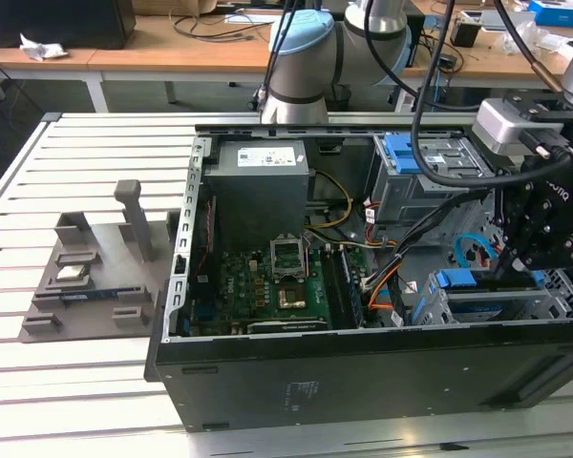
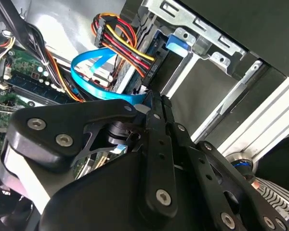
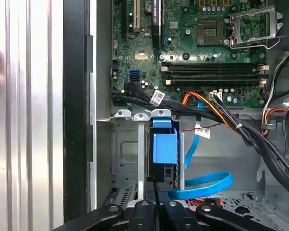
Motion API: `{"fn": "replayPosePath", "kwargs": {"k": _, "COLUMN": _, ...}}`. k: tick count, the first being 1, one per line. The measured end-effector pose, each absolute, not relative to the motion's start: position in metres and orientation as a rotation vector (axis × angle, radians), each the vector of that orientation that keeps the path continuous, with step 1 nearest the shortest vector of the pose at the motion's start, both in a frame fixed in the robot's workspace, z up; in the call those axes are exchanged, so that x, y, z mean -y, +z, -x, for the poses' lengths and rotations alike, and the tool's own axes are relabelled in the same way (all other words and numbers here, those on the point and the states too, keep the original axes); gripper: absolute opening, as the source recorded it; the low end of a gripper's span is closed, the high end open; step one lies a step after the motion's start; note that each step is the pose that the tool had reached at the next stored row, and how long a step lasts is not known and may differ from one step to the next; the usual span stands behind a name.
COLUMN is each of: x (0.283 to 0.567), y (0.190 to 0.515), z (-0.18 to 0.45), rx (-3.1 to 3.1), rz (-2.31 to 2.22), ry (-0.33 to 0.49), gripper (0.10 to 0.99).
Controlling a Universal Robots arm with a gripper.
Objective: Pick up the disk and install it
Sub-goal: 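Insert the second disk wire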
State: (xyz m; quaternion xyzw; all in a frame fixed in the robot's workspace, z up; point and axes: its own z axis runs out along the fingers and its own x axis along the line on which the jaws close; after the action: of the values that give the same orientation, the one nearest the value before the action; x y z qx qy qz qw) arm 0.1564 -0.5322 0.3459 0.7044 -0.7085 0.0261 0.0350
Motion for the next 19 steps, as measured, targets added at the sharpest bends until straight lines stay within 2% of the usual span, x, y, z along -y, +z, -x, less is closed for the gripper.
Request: {"fn": "replayPosePath", "kwargs": {"k": 19, "x": 0.515, "y": 0.343, "z": -0.16, "rx": 2.177, "rz": -2.165, "ry": 0.08, "gripper": 0.161}}
